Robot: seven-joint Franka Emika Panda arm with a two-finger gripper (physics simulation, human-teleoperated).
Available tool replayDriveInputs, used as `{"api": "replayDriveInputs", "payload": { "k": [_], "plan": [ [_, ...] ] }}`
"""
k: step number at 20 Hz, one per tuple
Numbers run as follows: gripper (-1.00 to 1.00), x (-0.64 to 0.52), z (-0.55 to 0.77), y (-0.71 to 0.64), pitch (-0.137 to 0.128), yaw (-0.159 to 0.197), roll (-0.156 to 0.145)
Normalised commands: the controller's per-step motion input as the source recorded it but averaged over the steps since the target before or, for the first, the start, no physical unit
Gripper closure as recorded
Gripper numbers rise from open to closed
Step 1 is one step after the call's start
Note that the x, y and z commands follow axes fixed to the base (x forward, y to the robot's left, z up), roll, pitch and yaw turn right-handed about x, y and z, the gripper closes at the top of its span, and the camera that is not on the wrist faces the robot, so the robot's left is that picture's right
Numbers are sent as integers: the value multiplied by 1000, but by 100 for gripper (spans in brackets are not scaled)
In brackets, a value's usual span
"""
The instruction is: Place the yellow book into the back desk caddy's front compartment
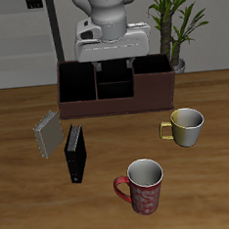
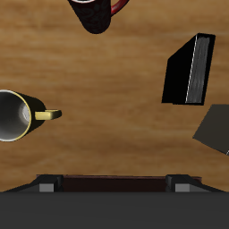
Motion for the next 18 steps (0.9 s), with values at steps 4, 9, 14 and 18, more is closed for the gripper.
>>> {"api": "replayDriveInputs", "payload": {
  "k": [4,9,14,18],
  "plan": [
    [-100,-11,49,-54,-19,45,5],
    [-100,11,38,-242,-10,80,24],
    [-100,-84,82,-410,-30,-16,9],
    [-100,-107,-92,-604,8,18,27]
  ]
}}
